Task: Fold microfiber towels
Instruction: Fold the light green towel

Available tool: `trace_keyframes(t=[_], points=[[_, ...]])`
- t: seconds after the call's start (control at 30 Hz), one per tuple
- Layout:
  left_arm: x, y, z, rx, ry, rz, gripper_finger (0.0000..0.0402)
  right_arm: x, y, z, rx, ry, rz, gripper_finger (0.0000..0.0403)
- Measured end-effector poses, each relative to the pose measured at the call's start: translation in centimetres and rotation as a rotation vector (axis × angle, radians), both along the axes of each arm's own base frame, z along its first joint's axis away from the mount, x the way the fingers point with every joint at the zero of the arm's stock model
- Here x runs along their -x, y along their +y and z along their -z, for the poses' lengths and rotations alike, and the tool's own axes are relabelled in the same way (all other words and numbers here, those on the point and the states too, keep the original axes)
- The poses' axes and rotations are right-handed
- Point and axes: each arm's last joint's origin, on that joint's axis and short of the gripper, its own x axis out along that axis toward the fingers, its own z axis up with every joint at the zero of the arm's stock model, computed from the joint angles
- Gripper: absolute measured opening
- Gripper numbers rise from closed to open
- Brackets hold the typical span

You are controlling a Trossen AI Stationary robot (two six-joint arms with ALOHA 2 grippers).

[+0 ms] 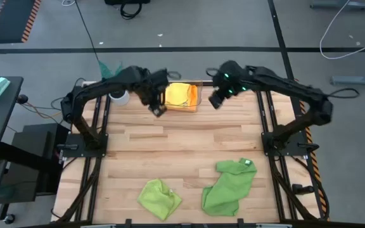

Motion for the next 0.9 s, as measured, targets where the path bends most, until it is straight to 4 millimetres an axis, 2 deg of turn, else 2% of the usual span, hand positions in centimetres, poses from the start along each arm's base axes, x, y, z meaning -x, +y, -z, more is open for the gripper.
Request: trace_keyframes(t=[0.2,0.33,0.43,0.63,0.9], points=[[-0.9,-7.1,0.0,0.006,0.059,0.035,0.0117,3.5,6.5,-0.9,-0.005,-0.067,-0.085,0.0129],[-1.0,-11.7,1.0,0.012,0.089,0.036,0.0119,5.8,9.6,0.2,-0.032,-0.077,-0.111,0.0129],[-0.5,-14.8,1.8,0.022,0.119,-0.024,0.0115,7.3,11.3,1.4,-0.086,-0.077,-0.133,0.0129],[0.2,-20.5,3.1,0.091,0.075,-0.193,0.011,9.1,13.5,4.3,-0.152,-0.026,-0.189,0.0129],[1.3,-26.7,4.7,0.22,-0.027,-0.355,0.0116,9.6,14.5,7.4,-0.142,0.073,-0.245,0.0129]])
